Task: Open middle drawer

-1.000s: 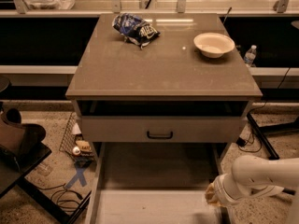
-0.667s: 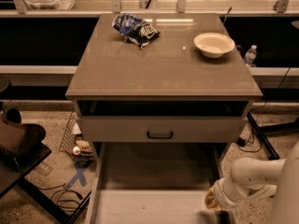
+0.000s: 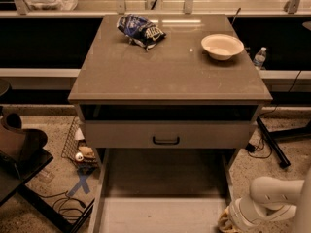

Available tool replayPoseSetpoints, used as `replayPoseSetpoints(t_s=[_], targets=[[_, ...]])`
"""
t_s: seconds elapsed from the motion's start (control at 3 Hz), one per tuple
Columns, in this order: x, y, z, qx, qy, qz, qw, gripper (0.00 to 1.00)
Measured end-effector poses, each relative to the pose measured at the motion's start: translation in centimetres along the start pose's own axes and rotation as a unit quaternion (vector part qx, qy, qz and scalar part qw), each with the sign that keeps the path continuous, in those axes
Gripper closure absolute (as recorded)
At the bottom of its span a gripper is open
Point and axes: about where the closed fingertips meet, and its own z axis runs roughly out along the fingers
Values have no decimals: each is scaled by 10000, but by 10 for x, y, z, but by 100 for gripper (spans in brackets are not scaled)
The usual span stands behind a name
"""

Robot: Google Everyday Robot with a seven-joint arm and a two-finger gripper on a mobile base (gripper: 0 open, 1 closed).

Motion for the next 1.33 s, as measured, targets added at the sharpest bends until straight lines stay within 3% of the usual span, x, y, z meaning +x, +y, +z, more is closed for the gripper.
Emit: replayPoseSetpoints(t_s=[0.33, 1.33], targets=[[-1, 15, 1, -22, -69, -52, 10000, 83], [-3, 18, 4, -53, -94, -56, 9999, 13]])
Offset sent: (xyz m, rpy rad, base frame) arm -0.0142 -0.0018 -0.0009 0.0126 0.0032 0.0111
